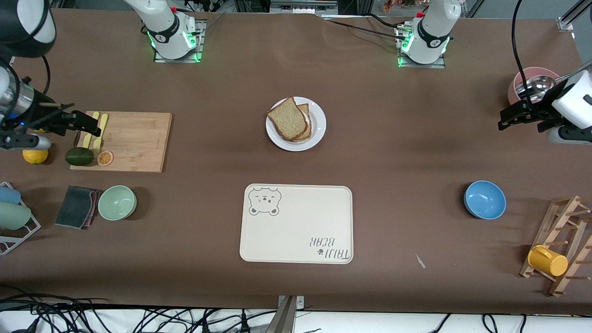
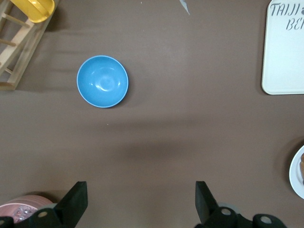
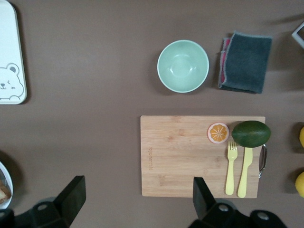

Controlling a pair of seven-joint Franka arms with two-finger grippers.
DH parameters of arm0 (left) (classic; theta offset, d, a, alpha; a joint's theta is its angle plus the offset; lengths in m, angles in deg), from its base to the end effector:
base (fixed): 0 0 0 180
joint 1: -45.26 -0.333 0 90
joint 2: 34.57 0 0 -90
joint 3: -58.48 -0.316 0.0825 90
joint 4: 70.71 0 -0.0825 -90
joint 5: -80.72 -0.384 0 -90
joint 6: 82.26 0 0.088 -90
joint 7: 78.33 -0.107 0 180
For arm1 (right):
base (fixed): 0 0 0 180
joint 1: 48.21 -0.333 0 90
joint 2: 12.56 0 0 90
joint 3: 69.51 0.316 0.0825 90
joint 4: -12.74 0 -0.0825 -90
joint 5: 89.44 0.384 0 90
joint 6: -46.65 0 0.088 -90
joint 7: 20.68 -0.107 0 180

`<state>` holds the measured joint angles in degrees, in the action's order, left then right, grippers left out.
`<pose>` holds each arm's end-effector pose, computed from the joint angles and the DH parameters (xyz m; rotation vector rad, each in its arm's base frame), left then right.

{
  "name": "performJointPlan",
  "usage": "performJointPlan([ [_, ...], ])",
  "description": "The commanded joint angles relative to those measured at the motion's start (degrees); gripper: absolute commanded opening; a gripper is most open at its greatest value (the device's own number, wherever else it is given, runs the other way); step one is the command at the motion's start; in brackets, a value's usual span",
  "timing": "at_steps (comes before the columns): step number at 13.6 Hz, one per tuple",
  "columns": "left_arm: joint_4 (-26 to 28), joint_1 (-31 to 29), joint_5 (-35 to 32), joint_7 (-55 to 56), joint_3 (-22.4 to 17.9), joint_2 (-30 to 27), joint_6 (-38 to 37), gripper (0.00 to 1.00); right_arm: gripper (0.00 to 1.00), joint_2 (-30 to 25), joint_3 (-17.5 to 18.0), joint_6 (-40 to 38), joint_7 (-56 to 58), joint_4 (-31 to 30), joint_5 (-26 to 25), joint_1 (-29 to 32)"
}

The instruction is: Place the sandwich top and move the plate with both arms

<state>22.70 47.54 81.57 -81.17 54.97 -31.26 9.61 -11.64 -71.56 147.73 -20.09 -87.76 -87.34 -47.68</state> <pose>0.5702 0.0098 0.5667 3.1243 -0.0421 -0.1314 0.5672 -0.0222 0.5450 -3.1054 0.0650 0.0077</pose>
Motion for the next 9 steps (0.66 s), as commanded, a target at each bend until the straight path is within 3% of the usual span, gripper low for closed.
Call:
performJointPlan([
  [1,3.86,0.26,1.79,-0.24,0.0,-0.59,2.96,1.0,1.0,-3.03,0.91,1.84,1.34,-1.98,-0.6,1.93],
  [9,18.81,1.14,15.94,-0.77,0.53,-0.59,16.06,1.0,1.0,-0.32,0.73,-1.94,4.07,-0.31,-2.72,2.02],
])
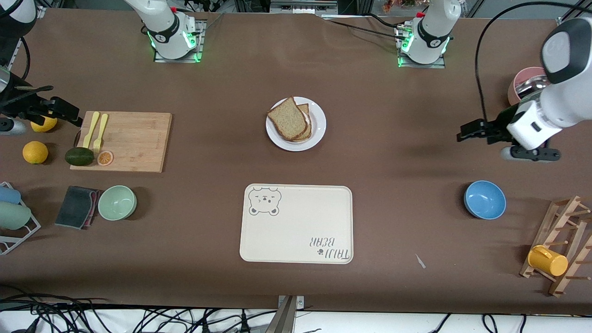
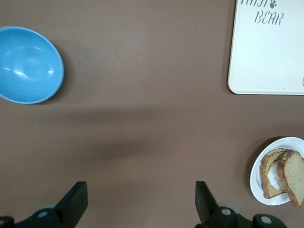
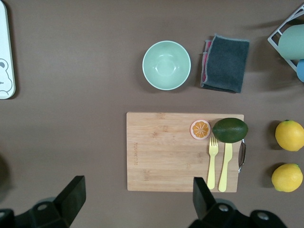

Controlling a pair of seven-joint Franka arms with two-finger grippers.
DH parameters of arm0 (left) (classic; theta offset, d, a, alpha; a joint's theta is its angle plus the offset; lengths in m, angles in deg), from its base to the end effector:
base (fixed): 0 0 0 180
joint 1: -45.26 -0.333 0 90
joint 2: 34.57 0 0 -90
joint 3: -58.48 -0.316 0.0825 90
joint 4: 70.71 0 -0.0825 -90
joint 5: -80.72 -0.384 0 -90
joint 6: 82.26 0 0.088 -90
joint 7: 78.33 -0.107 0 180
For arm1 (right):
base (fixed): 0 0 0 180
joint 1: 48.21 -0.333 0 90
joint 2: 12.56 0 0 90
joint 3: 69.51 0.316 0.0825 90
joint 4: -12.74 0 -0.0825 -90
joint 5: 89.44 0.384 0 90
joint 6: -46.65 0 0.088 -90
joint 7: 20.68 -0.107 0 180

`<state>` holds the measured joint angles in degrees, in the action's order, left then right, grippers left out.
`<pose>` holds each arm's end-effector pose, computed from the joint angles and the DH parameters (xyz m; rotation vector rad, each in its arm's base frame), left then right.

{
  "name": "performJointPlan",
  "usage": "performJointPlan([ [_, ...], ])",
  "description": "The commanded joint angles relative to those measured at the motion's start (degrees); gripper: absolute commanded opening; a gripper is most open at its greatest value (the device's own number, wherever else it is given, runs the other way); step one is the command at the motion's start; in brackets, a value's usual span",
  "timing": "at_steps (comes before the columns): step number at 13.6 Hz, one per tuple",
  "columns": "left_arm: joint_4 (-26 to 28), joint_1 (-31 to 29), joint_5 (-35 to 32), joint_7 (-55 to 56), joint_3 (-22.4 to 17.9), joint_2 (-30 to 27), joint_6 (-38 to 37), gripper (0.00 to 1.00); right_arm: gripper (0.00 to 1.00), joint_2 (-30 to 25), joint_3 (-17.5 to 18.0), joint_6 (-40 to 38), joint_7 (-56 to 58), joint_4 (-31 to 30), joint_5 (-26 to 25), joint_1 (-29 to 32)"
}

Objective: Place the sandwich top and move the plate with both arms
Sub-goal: 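Move the left gripper toward the rim of the white plate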

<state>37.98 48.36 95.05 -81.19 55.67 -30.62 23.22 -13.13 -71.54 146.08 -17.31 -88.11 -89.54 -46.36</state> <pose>0.5650 -0.0231 0.4560 2.9005 0.0396 -0.1733 0.5570 -0.0380 0.5542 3.1411 -0.0135 -0.0234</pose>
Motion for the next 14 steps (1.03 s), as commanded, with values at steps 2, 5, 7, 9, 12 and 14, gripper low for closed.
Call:
performJointPlan([
  [2,10.97,2.16,7.01,-5.29,0.26,-1.14,9.18,1.0,1.0,1.72,0.71,0.24,1.64,1.18,-0.68,0.61],
  [5,16.72,2.35,22.05,-10.92,0.35,-0.09,11.6,0.93,1.0,1.46,1.15,1.74,1.55,1.8,-0.86,0.17],
  [7,16.73,2.79,22.24,-12.43,0.43,1.05,11.77,0.95,1.0,1.28,1.06,1.74,1.2,1.8,-0.33,0.25],
  [9,15.94,3.84,22.77,-12.44,0.87,2.98,13.0,0.95,1.0,1.54,0.89,1.74,1.11,1.8,-0.07,0.34],
  [12,14.45,3.84,23.3,-11.56,2.36,4.48,13.0,0.99,1.0,1.55,1.06,1.48,0.85,1.8,0.02,0.26],
  [14,11.12,3.41,23.21,-11.38,5.95,6.84,13.0,1.0,1.0,1.46,1.32,1.47,0.67,1.89,0.02,0.25],
])
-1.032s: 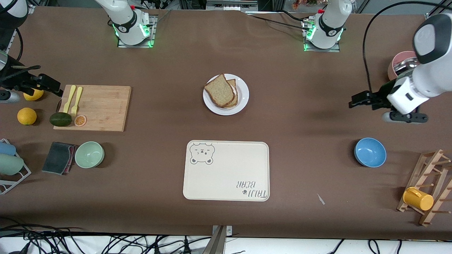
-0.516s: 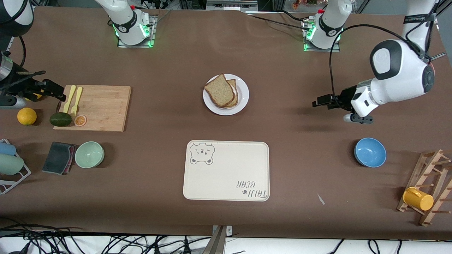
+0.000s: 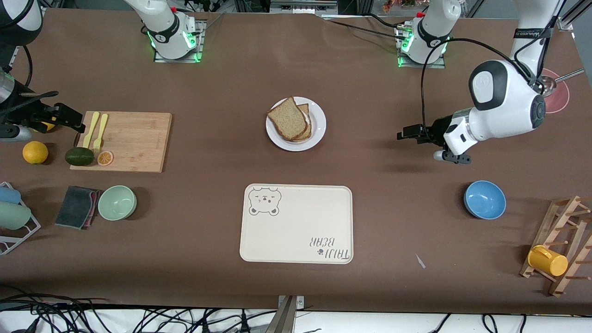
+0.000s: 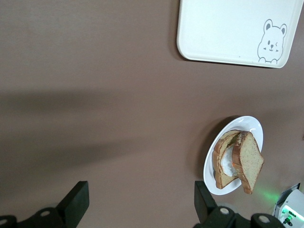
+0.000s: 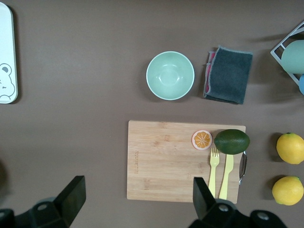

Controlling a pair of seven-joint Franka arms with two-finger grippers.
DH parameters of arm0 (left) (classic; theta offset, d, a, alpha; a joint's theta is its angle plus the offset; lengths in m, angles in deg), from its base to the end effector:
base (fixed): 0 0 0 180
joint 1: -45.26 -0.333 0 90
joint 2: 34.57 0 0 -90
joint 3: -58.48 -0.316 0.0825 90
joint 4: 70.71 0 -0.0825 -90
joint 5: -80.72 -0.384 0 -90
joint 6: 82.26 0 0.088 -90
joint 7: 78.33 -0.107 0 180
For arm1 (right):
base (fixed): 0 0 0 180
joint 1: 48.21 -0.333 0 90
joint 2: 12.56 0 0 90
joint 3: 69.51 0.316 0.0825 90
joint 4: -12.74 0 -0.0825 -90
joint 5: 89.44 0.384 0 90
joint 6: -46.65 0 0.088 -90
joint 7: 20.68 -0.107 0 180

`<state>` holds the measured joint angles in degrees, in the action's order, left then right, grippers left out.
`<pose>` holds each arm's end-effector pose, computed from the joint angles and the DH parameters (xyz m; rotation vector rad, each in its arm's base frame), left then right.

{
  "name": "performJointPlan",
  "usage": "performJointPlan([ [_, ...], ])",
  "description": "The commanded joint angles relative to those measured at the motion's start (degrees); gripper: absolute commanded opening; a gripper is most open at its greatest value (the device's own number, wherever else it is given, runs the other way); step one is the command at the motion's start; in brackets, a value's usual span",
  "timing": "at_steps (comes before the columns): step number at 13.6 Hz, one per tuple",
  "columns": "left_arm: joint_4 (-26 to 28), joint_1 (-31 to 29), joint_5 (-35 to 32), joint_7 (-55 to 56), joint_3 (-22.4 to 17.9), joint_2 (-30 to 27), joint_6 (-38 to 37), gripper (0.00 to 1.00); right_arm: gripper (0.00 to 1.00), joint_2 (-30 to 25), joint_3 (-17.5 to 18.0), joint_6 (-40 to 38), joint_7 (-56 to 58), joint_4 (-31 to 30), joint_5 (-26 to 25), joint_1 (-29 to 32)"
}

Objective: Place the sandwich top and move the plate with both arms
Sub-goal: 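Move the left gripper toward the rim of the white plate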

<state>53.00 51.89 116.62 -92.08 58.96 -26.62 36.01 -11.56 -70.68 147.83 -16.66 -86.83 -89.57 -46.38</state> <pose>0.5267 -0.0967 0.3240 2.6044 0.0072 -0.2606 0.5690 -0.0299 0.5521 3.1382 0.0286 0.0164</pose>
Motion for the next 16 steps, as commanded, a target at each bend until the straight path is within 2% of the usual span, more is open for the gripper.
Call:
performJointPlan([
  [1,-4.09,-0.65,1.72,-0.5,3.03,2.95,0.21,1.0,1.0,-0.03,0.38,-0.45,0.02,0.61,0.31,0.28],
  [4,-4.53,-1.27,2.16,-1.38,3.99,4.08,0.12,1.0,1.0,-0.03,0.38,-0.54,0.02,0.61,0.22,0.28],
  [6,-4.53,-2.14,7.66,-1.64,4.26,6.62,-0.4,1.0,1.0,-0.03,0.29,-0.72,0.02,0.53,0.23,0.28],
  [8,-4.53,-2.15,14.17,-6.71,4.53,9.0,-0.49,1.0,1.0,-0.03,0.03,-0.72,-0.06,0.52,0.31,0.28],
  [10,-4.53,-3.11,15.17,-10.42,5.4,11.28,-0.93,1.0,1.0,0.06,0.03,-0.81,-0.06,0.52,0.31,0.37],
  [11,-4.53,-5.2,15.34,-12.26,8.1,13.21,-1.02,1.0,1.0,0.06,0.03,-0.72,-0.06,0.52,0.31,0.37],
  [14,-7.33,-20.38,15.34,-14.12,25.3,21.2,-1.02,1.0,1.0,0.06,0.03,-0.81,-0.06,0.52,0.31,0.37],
  [15,-8.12,-23.65,15.43,-14.9,28.92,23.66,-1.02,0.97,1.0,0.06,0.03,-0.72,-0.06,0.52,0.31,0.37],
  [16,-8.13,-23.94,15.43,-15.69,29.22,24.21,-1.02,0.96,1.0,0.15,0.03,-0.72,-0.06,0.52,0.31,0.37],
])
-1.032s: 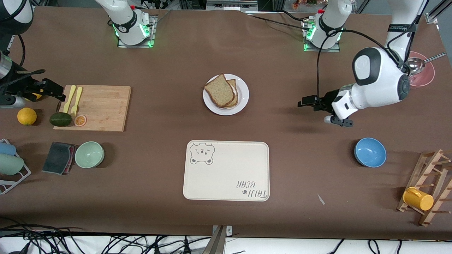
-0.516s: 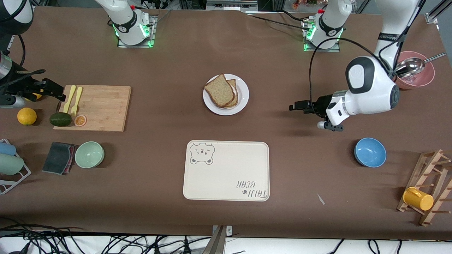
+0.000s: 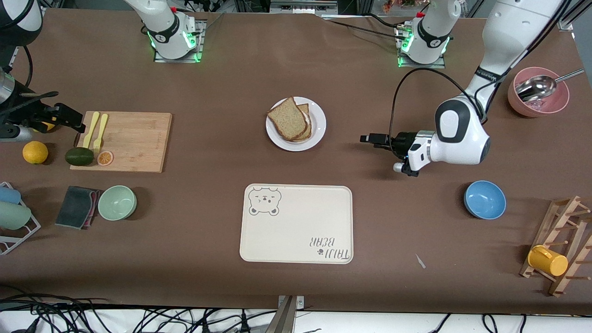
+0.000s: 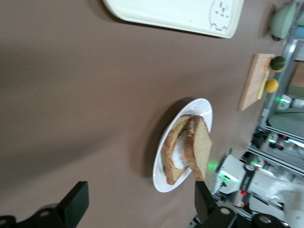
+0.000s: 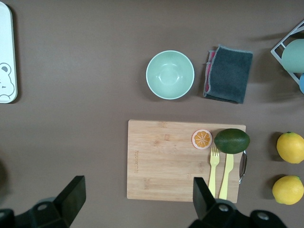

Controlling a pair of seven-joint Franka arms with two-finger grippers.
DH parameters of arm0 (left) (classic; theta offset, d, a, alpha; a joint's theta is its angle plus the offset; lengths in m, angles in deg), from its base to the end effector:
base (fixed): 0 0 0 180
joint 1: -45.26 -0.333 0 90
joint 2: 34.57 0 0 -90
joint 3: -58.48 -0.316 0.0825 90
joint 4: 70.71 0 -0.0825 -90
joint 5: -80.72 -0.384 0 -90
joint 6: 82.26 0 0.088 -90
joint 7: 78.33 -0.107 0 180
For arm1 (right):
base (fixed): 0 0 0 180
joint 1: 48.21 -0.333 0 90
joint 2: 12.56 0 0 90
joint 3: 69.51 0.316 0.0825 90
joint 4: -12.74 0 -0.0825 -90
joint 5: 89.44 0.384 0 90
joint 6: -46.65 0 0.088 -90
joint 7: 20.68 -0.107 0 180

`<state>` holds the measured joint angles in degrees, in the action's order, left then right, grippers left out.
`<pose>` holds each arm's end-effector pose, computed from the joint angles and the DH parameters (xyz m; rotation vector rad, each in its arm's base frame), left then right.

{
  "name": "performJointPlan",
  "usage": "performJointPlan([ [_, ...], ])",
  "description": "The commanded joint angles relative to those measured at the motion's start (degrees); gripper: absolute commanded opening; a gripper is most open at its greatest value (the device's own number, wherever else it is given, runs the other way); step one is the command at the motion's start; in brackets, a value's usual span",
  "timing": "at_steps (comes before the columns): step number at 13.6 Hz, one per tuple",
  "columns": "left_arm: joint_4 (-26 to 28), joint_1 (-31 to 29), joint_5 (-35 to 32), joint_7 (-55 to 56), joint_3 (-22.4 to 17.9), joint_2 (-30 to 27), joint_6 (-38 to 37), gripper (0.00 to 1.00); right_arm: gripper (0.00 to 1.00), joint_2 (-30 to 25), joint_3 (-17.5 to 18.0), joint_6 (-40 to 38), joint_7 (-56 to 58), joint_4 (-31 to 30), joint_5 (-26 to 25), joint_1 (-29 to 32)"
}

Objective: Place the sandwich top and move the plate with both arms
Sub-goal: 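Move the left gripper toward the rim of the white plate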

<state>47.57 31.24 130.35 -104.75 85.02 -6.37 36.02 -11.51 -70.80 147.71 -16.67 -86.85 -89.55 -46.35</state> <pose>0.5325 -0.1602 0.2084 2.1961 -0.0553 -0.4172 0.5688 -0.0314 0.5513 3.1387 0.0241 0.0113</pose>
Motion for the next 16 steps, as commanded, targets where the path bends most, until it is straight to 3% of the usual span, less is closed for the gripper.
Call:
performJointPlan([
  [1,-2.63,-3.21,2.66,-4.16,3.26,4.14,-0.94,0.95,1.0,0.09,0.14,-0.6,-0.06,0.54,0.29,0.42],
  [8,-2.8,-0.75,6.45,-9.18,5.37,8.71,3.8,1.0,1.0,0.18,0.06,-0.69,-0.14,0.46,0.29,0.68],
  [13,-2.71,-0.83,7.5,-10.76,6.16,11.26,4.07,0.99,1.0,0.36,0.06,-0.69,-0.14,0.46,0.64,0.77],
  [16,-1.84,-0.66,7.68,-18.3,6.25,13.27,4.07,0.95,1.0,0.45,-0.03,-0.69,-0.06,0.46,0.64,0.77],
])
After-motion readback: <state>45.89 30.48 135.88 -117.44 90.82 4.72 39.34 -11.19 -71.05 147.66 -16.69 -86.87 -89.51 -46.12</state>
